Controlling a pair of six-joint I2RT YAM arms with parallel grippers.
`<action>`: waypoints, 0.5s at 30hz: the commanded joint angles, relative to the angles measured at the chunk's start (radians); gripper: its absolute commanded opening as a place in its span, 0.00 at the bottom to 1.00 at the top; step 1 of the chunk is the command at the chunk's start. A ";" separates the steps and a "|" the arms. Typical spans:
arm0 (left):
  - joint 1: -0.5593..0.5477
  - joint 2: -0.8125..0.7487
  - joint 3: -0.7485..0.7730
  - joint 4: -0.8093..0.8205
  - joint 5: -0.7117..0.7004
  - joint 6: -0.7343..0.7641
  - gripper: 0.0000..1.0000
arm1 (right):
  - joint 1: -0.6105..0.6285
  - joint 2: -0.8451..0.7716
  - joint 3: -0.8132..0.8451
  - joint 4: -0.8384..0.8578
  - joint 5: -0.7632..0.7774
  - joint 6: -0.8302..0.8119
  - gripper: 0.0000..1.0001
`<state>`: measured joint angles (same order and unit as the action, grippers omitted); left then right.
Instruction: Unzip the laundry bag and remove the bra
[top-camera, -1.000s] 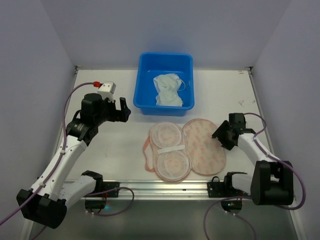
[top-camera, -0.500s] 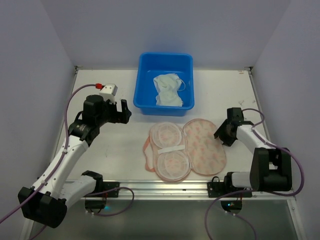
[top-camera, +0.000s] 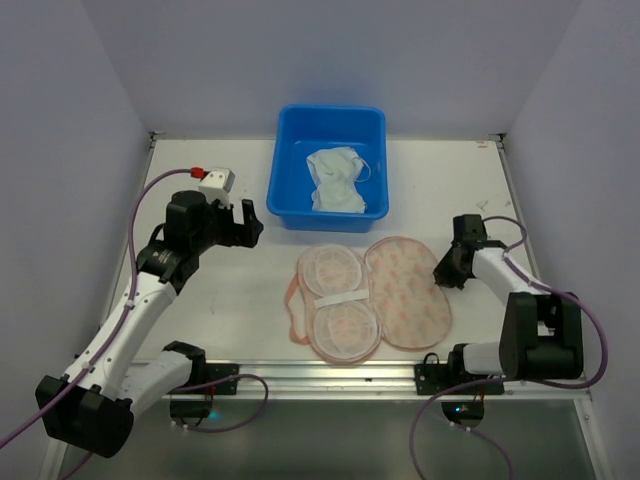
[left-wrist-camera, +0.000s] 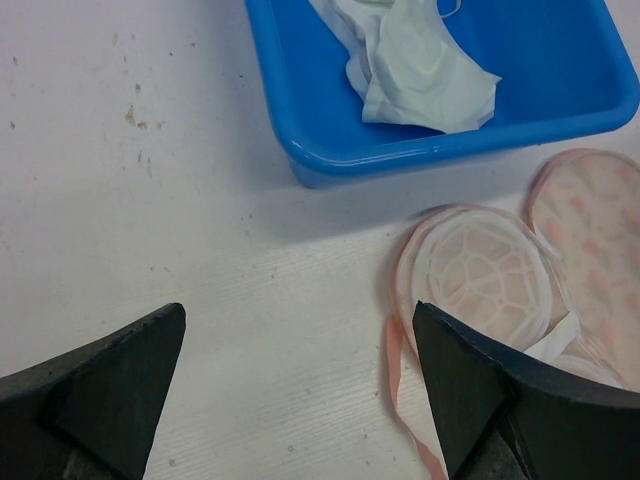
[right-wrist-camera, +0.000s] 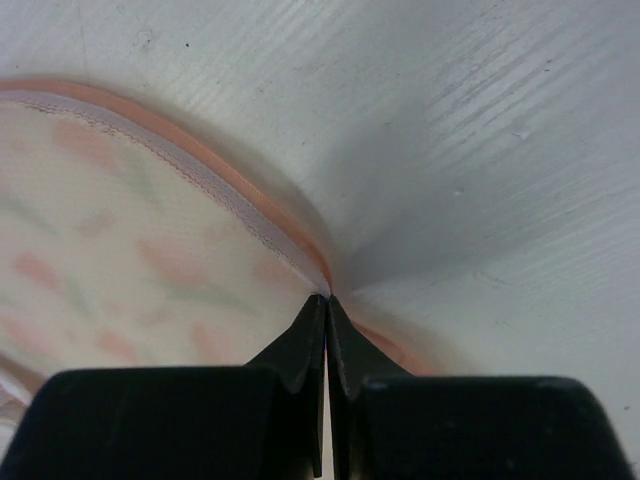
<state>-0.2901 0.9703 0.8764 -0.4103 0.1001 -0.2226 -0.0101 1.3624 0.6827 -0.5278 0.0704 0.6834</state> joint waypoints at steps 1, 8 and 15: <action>0.005 -0.010 -0.005 0.050 0.015 0.020 1.00 | 0.030 -0.101 0.064 -0.066 0.075 -0.024 0.00; 0.005 -0.004 -0.007 0.051 0.016 0.020 1.00 | 0.191 -0.215 0.213 -0.280 0.229 -0.030 0.00; 0.005 0.001 -0.008 0.051 0.018 0.020 1.00 | 0.380 -0.240 0.377 -0.483 0.356 0.011 0.00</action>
<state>-0.2901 0.9707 0.8719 -0.4057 0.1051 -0.2211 0.3164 1.1419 0.9905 -0.8619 0.3195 0.6701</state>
